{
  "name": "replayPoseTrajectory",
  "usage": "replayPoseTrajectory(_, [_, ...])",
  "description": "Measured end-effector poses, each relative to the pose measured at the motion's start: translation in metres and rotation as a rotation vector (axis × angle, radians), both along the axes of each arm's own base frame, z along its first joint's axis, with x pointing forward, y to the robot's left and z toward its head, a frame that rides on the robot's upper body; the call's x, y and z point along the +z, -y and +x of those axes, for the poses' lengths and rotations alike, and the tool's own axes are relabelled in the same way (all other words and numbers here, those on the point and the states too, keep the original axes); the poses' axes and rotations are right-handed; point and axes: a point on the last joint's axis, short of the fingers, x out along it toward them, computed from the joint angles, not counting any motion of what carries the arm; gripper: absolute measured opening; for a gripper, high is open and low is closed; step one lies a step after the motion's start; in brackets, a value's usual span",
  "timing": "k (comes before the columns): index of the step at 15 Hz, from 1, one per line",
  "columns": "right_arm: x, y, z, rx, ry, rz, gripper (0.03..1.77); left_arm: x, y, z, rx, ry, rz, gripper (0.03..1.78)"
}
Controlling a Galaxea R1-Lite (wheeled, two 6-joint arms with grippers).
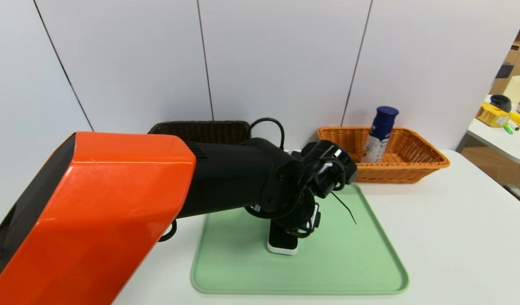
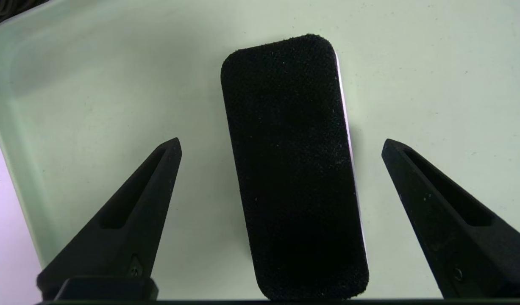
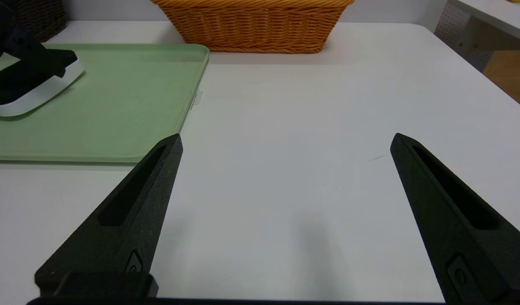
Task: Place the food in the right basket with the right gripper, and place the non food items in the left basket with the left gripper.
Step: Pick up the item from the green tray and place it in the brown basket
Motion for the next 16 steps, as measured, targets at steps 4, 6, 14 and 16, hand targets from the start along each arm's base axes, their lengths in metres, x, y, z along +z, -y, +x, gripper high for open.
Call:
replayPoseTrajectory(4, [0.0, 0.0, 0.0, 0.0, 0.0, 0.0, 1.69, -0.004, 0.001, 0.0, 0.01, -0.056, -0.054, 1.69])
replayPoseTrajectory(6, [0.0, 0.0, 0.0, 0.0, 0.0, 0.0, 1.69, -0.005, 0.001, 0.0, 0.011, -0.064, -0.053, 1.69])
replayPoseTrajectory(14, [0.0, 0.0, 0.0, 0.0, 0.0, 0.0, 1.69, -0.016, -0.001, 0.001, 0.006, -0.103, -0.037, 1.69])
replayPoseTrajectory(16, [0.0, 0.0, 0.0, 0.0, 0.0, 0.0, 1.69, -0.017, -0.002, 0.002, 0.009, -0.107, -0.038, 1.69])
